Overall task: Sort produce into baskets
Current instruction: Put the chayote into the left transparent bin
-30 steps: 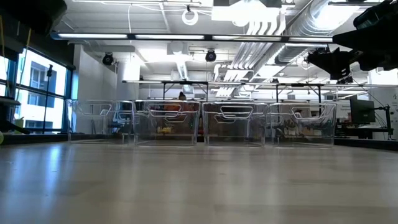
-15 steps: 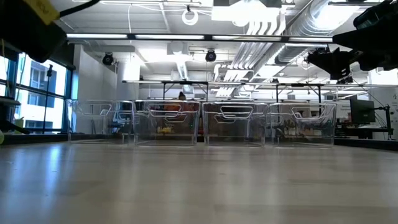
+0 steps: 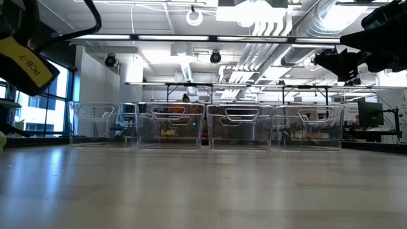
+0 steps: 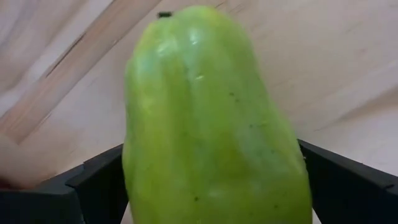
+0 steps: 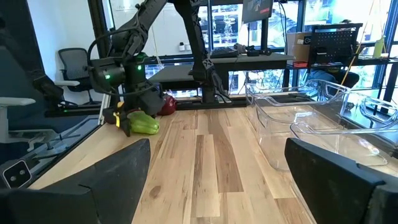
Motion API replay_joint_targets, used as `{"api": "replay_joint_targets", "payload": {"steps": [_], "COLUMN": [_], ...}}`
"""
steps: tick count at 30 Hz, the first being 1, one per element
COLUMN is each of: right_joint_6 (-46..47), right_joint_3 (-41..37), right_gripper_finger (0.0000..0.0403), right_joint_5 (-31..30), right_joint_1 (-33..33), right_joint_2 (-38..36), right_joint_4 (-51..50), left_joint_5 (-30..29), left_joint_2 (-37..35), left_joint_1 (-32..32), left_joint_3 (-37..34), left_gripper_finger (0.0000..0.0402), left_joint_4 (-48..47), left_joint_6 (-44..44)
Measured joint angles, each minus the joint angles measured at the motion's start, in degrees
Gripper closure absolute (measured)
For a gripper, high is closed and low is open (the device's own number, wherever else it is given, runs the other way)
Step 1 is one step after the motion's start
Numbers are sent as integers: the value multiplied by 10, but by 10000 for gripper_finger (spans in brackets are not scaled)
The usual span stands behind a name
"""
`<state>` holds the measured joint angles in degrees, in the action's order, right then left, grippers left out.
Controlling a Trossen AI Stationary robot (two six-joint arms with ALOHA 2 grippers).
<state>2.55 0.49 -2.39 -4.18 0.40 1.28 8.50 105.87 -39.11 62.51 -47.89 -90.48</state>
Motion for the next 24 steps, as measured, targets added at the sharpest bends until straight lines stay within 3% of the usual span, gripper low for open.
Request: {"api": "replay_joint_targets", "payload": {"steps": [9, 14, 18, 24], "right_joint_6": [0, 0, 0, 0], "right_joint_3": [0, 0, 0, 0], "right_gripper_finger": [41, 41, 41, 41], "right_joint_5": [0, 0, 0, 0], "right_joint_1": [0, 0, 0, 0], "right_joint_2": [0, 0, 0, 0], "right_joint_4": [0, 0, 0, 0], "left_joint_5": [0, 1, -19, -74], "left_joint_2": [0, -15, -68, -187], "left_joint_1": [2, 2, 5, 33], "left_joint_3": [-1, 1, 3, 3], "left_gripper_finger": [9, 43, 91, 95], "left_joint_4": [1, 0, -41, -106], "left_joint_6": [29, 62, 73, 92]}}
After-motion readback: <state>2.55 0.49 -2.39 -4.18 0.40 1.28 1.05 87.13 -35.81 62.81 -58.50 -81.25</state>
